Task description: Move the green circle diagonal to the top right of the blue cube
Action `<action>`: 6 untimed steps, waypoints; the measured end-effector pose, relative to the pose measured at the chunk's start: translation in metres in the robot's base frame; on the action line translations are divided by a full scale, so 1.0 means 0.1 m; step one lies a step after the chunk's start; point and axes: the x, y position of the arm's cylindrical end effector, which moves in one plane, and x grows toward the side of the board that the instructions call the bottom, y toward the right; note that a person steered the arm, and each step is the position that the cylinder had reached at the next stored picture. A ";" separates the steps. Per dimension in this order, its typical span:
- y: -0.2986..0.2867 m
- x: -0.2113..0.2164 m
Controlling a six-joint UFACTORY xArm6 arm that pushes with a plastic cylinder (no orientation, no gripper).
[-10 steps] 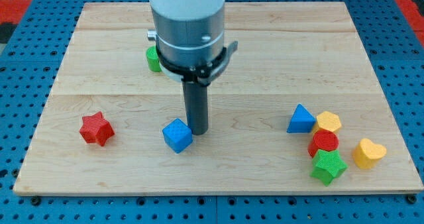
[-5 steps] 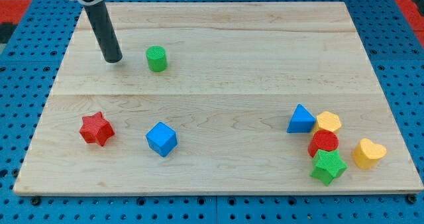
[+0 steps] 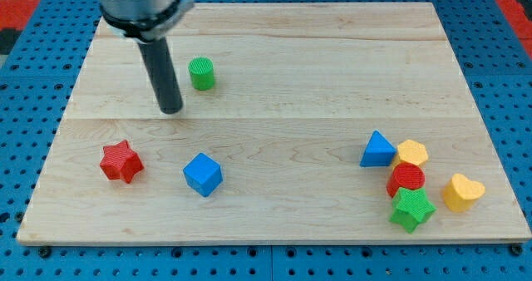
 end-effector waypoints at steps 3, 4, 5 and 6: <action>0.16 -1.31; 0.16 -1.25; 0.28 -0.91; 0.75 -0.33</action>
